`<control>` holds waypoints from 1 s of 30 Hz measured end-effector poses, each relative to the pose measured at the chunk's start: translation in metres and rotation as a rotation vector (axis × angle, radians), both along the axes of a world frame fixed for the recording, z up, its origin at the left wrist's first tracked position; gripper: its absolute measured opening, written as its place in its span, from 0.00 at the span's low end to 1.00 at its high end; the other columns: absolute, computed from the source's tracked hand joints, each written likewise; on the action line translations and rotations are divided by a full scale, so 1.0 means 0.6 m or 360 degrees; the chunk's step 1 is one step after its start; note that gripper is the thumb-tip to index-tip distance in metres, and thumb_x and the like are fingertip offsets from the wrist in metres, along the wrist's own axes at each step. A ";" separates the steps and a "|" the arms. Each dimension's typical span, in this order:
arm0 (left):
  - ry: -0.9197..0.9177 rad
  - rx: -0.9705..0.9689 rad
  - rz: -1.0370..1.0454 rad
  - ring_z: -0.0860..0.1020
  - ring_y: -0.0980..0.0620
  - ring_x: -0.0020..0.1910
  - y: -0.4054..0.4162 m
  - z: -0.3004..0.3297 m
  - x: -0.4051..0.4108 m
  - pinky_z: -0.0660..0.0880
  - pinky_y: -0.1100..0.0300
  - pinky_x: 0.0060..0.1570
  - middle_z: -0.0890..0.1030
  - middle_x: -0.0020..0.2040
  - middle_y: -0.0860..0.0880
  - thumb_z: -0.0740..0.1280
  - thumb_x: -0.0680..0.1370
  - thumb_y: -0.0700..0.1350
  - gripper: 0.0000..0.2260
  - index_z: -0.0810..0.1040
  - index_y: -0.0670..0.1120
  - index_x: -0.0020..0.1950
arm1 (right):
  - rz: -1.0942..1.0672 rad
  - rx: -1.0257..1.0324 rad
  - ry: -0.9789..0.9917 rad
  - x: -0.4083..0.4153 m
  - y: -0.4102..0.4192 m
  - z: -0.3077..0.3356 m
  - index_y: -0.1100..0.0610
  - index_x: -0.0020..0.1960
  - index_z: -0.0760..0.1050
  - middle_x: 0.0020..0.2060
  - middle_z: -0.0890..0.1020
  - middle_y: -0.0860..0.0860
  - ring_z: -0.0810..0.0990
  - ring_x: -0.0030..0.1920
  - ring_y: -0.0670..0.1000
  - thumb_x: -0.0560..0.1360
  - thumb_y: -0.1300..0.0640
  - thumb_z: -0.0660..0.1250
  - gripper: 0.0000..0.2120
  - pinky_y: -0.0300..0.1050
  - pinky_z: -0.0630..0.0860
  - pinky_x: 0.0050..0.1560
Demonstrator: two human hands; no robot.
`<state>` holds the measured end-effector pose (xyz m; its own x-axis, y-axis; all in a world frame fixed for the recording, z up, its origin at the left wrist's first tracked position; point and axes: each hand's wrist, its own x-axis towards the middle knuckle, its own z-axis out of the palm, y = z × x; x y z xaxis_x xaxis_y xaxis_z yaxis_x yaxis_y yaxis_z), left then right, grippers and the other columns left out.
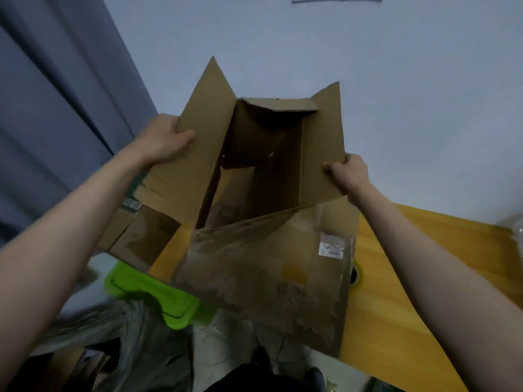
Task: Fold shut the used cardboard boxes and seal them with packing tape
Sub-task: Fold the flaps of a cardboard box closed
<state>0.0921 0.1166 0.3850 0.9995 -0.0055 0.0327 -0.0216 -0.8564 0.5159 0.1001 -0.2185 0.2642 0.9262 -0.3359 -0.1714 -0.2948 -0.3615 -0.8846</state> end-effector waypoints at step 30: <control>0.0107 -0.0294 0.0024 0.77 0.45 0.47 0.004 -0.061 0.116 0.72 0.56 0.39 0.78 0.50 0.44 0.66 0.79 0.47 0.10 0.76 0.42 0.55 | 0.0044 -0.0849 0.0093 -0.014 -0.046 0.177 0.66 0.54 0.77 0.50 0.81 0.62 0.81 0.47 0.59 0.76 0.59 0.69 0.12 0.53 0.80 0.48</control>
